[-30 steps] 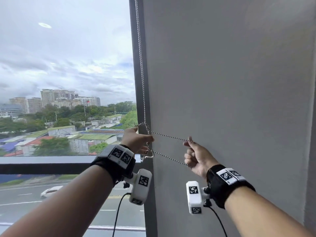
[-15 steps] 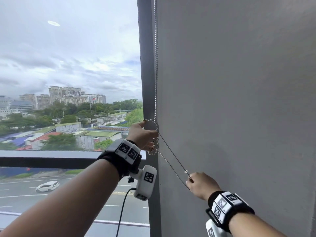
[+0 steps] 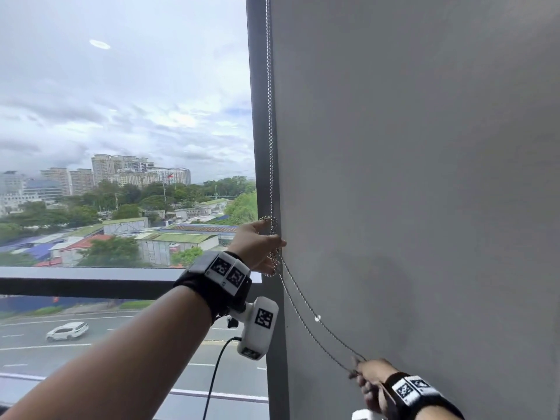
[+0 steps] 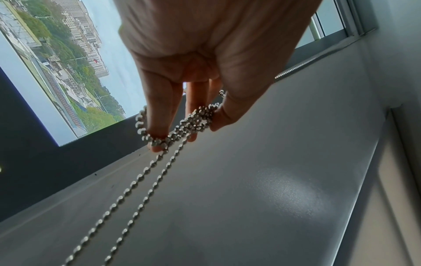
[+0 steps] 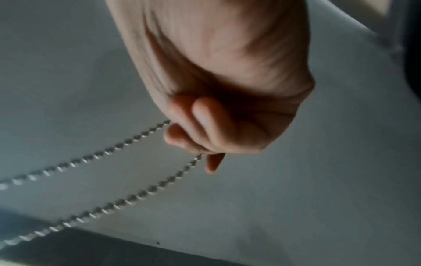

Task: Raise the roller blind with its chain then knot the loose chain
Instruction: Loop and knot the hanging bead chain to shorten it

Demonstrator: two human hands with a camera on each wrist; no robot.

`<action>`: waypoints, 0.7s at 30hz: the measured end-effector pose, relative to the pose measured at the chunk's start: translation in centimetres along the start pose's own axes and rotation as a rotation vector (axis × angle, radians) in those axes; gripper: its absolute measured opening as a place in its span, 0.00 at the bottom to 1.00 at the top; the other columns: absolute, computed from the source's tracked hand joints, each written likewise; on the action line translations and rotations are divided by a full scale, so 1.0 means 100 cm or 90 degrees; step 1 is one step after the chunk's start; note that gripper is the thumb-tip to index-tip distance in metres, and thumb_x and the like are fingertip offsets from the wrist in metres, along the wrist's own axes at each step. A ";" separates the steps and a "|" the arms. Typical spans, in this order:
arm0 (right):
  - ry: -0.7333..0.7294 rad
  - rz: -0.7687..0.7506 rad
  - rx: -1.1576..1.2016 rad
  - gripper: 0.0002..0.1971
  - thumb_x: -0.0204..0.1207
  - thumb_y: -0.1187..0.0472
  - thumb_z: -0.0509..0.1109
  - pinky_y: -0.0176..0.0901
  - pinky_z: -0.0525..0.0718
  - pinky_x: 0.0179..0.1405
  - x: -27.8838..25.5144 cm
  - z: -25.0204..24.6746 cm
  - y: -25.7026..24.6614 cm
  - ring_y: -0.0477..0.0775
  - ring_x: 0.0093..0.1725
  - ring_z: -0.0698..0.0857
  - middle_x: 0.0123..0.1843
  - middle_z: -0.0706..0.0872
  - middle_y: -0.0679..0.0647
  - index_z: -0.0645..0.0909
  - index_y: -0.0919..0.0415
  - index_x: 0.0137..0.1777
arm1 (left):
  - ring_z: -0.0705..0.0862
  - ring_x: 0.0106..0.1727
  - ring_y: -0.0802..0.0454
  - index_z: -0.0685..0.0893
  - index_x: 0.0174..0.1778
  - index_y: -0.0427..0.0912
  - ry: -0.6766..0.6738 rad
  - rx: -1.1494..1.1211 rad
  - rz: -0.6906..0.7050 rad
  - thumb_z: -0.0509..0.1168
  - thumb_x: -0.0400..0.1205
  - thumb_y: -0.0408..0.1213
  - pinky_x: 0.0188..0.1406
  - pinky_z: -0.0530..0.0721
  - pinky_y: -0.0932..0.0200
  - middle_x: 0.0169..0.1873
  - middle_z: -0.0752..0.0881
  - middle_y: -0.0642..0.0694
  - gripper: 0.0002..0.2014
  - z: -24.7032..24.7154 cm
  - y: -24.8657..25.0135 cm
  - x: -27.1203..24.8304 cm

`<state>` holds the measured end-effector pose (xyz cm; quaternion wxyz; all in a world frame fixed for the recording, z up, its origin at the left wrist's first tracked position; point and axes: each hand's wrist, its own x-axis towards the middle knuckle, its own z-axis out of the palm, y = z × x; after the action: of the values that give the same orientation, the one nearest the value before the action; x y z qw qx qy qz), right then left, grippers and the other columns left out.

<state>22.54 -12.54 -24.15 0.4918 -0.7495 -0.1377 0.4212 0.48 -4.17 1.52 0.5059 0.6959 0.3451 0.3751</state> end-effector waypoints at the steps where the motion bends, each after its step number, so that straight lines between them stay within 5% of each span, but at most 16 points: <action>1: -0.003 0.027 0.119 0.19 0.87 0.64 0.57 0.25 0.66 0.08 0.006 0.000 0.001 0.47 0.05 0.69 0.11 0.74 0.55 0.78 0.68 0.34 | 0.86 0.39 0.32 0.66 0.77 0.46 -0.004 0.005 -0.004 0.72 0.71 0.31 0.32 0.88 0.39 0.53 0.88 0.35 0.38 0.000 0.000 0.000; 4: 0.037 0.080 0.348 0.15 0.85 0.74 0.53 0.38 0.72 0.03 0.026 -0.003 0.009 0.57 0.08 0.78 0.14 0.80 0.62 0.83 0.68 0.50 | 0.86 0.45 0.29 0.71 0.74 0.42 -0.016 0.014 0.000 0.69 0.72 0.29 0.45 0.87 0.33 0.50 0.89 0.34 0.32 -0.002 0.001 -0.002; 6: 0.064 0.071 0.339 0.18 0.85 0.76 0.54 0.39 0.71 0.02 0.027 -0.003 0.018 0.70 0.28 0.90 0.31 0.89 0.72 0.78 0.69 0.70 | 0.86 0.46 0.29 0.73 0.73 0.41 -0.033 0.023 0.008 0.70 0.72 0.29 0.53 0.85 0.32 0.47 0.89 0.37 0.31 -0.002 0.004 -0.006; 7: 0.065 0.050 0.314 0.18 0.84 0.77 0.55 0.36 0.70 0.02 0.024 -0.002 0.023 0.70 0.42 0.92 0.42 0.90 0.73 0.75 0.74 0.71 | 0.86 0.46 0.29 0.73 0.73 0.41 -0.040 0.030 0.013 0.70 0.72 0.29 0.53 0.85 0.32 0.45 0.89 0.38 0.31 -0.002 0.005 -0.006; 8: 0.056 0.026 0.272 0.15 0.83 0.78 0.58 0.36 0.72 0.03 0.013 -0.001 0.025 0.65 0.43 0.93 0.41 0.90 0.71 0.77 0.77 0.67 | 0.87 0.45 0.30 0.72 0.74 0.40 -0.045 0.037 0.017 0.71 0.71 0.28 0.50 0.86 0.33 0.45 0.89 0.38 0.33 -0.002 0.006 -0.006; 10: 0.057 -0.010 0.149 0.03 0.74 0.79 0.72 0.38 0.75 0.06 -0.006 0.001 0.026 0.60 0.17 0.86 0.22 0.86 0.68 0.85 0.78 0.40 | 0.89 0.34 0.36 0.68 0.76 0.39 -0.056 0.040 0.016 0.72 0.70 0.26 0.39 0.89 0.39 0.45 0.88 0.35 0.37 0.001 0.007 -0.006; 12: 0.034 -0.042 0.029 0.12 0.63 0.76 0.82 0.43 0.80 0.12 -0.008 0.007 0.030 0.60 0.15 0.83 0.20 0.84 0.68 0.81 0.75 0.26 | 0.88 0.26 0.43 0.64 0.77 0.39 -0.071 0.040 0.016 0.74 0.70 0.26 0.33 0.88 0.46 0.48 0.88 0.32 0.40 0.003 0.005 -0.006; 15: -0.033 -0.121 -0.121 0.16 0.58 0.71 0.86 0.46 0.83 0.20 -0.013 0.015 0.017 0.62 0.21 0.85 0.24 0.84 0.67 0.78 0.69 0.32 | 0.89 0.25 0.45 0.66 0.77 0.41 -0.078 0.030 0.024 0.75 0.69 0.27 0.32 0.88 0.47 0.57 0.86 0.31 0.40 0.005 0.003 -0.006; 18: -0.059 -0.222 -0.276 0.07 0.59 0.66 0.77 0.32 0.71 0.18 -0.044 0.023 -0.030 0.49 0.19 0.74 0.23 0.79 0.54 0.80 0.60 0.32 | 0.88 0.23 0.47 0.68 0.76 0.41 -0.077 0.022 0.028 0.75 0.69 0.27 0.29 0.88 0.50 0.56 0.85 0.32 0.39 0.008 0.003 -0.007; 19: -0.034 -0.284 -0.356 0.02 0.61 0.64 0.73 0.32 0.72 0.19 -0.057 0.025 -0.049 0.47 0.21 0.75 0.24 0.81 0.51 0.83 0.59 0.33 | 0.88 0.23 0.47 0.69 0.76 0.42 -0.078 0.026 0.030 0.75 0.69 0.27 0.28 0.88 0.50 0.56 0.85 0.32 0.39 0.009 0.003 -0.007; 21: 0.032 -0.407 -0.444 0.09 0.66 0.66 0.68 0.35 0.82 0.32 -0.081 0.031 -0.085 0.50 0.33 0.84 0.36 0.90 0.54 0.89 0.61 0.41 | 0.88 0.23 0.46 0.70 0.76 0.43 -0.083 0.029 0.036 0.76 0.68 0.27 0.28 0.88 0.50 0.60 0.84 0.33 0.39 0.011 0.003 -0.006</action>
<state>16.99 -11.63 -13.38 0.3188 -0.8000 -0.4829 0.1591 1.20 -5.27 1.43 0.5003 0.7400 0.3000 0.3349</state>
